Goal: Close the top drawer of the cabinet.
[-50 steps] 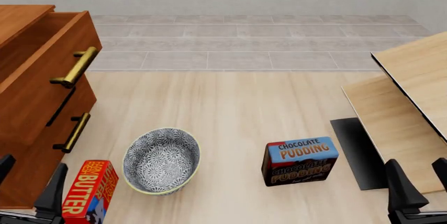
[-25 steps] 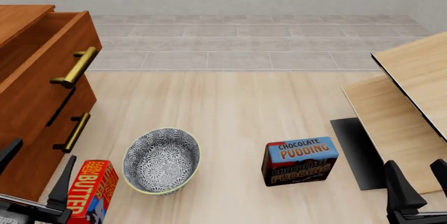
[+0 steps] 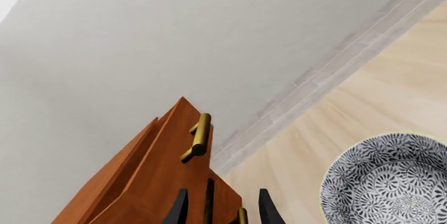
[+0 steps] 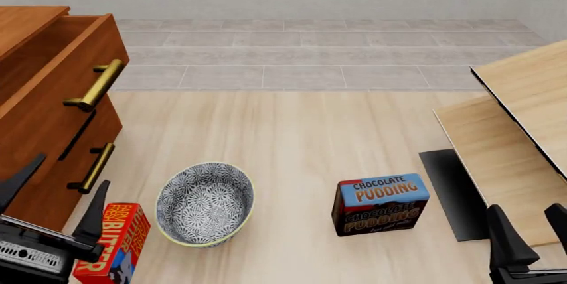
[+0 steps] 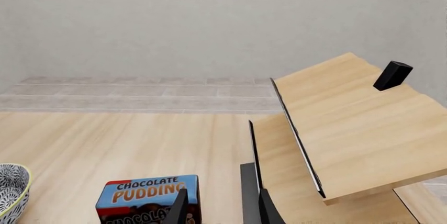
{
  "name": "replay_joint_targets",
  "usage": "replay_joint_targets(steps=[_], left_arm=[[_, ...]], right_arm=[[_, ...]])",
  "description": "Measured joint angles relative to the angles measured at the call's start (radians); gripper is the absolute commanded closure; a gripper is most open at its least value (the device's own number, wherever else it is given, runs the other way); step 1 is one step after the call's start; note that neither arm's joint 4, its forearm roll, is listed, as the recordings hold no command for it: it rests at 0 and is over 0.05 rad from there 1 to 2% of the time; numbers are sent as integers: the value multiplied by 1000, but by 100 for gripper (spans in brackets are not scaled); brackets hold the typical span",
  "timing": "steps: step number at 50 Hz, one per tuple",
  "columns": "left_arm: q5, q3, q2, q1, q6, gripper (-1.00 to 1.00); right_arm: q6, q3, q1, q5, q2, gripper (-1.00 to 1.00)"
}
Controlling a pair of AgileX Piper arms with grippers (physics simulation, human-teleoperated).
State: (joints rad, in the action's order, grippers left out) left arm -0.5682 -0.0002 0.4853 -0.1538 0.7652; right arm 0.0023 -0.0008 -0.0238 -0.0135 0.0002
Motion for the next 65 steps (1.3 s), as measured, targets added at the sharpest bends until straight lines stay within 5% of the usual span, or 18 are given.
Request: replay_joint_targets(steps=[35,65], left_arm=[[-556,0,499,10,248,-100],[-647,-68,595,48,480,-100]], right_arm=[[-6,0,-4,-11,0,-100],[-12,0,-13,-20,0,-100]])
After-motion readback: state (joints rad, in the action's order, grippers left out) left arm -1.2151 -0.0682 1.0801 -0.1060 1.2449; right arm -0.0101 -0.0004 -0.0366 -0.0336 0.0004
